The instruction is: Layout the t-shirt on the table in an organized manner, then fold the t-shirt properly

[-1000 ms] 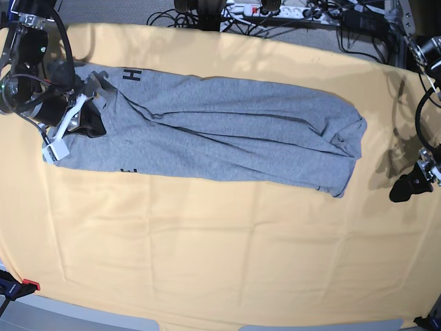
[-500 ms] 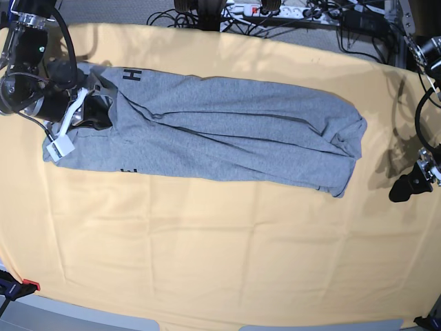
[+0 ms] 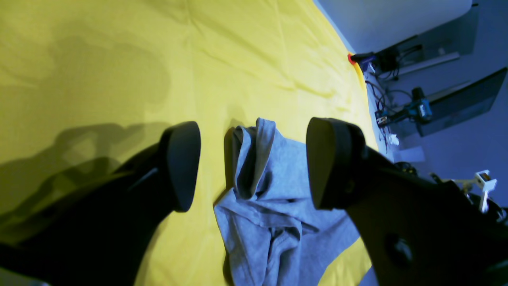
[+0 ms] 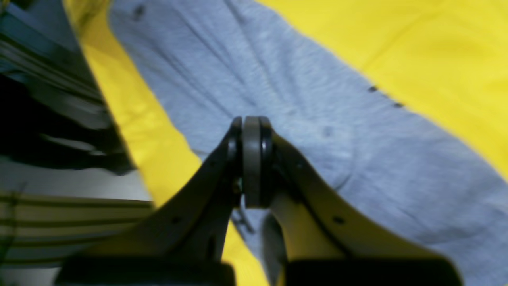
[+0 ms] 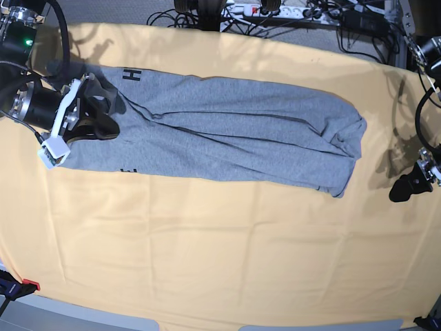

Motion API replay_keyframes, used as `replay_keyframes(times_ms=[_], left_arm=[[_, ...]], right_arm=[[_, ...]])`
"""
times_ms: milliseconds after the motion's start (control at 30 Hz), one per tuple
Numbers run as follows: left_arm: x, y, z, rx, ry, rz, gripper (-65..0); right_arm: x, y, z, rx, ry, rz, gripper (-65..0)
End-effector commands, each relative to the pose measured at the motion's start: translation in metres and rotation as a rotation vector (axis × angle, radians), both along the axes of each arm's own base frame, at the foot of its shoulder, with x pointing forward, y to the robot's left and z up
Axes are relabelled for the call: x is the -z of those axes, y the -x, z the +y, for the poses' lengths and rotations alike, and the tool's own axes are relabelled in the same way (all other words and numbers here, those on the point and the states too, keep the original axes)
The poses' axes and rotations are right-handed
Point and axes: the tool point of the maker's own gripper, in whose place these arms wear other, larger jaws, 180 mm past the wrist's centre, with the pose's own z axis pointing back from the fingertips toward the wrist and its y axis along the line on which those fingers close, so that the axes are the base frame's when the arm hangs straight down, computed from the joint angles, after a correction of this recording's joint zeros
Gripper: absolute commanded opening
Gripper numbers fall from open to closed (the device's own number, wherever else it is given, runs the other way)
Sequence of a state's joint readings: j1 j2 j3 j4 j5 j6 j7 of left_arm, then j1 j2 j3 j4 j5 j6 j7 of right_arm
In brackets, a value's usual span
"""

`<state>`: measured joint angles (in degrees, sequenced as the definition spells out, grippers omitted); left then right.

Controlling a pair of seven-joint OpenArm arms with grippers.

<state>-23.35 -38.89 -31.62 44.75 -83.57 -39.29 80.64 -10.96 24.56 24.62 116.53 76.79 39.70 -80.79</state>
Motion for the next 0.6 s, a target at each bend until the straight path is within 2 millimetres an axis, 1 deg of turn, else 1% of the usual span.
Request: replay_keyframes(times_ms=[0,67,133,267,333,433,567], left_arm=[[-0.024,-0.006,0.011,-0.019,-0.013,-0.063,-21.6],[-0.025,-0.006,0.013,-0.027,-0.009,-0.07,-21.6],[-0.028,-0.006,0.016,-0.037,-0.005,-0.079,-21.6],[-0.028,-0.005,0.017,-0.042,-0.003,-0.08,-21.6],[-0.024,-0.003,0.017,-0.039,-0.007,-0.073,-21.6],[-0.016,0.003,0.016,-0.036,-0.011,-0.053,-21.6],[-0.014,0.003,0.01,-0.002,-0.043,-0.039,-21.6]], right_arm=[[-0.001,-0.002,-0.009,0.023,0.045,-0.019,-65.0],[0.009,-0.005,-0.024,0.097,0.109,-0.021,-65.0],[0.017,-0.007,-0.031,0.155,0.135,-0.041,-65.0],[0.031,-0.003,-0.033,0.228,0.15,-0.053,-65.0],[0.037,-0.003,-0.034,0.257,0.155,-0.056,-65.0],[0.045,-0.007,-0.039,0.298,0.167,-0.066,-65.0],[0.058,-0.012,-0.051,0.334,0.185,-0.051,-65.0]])
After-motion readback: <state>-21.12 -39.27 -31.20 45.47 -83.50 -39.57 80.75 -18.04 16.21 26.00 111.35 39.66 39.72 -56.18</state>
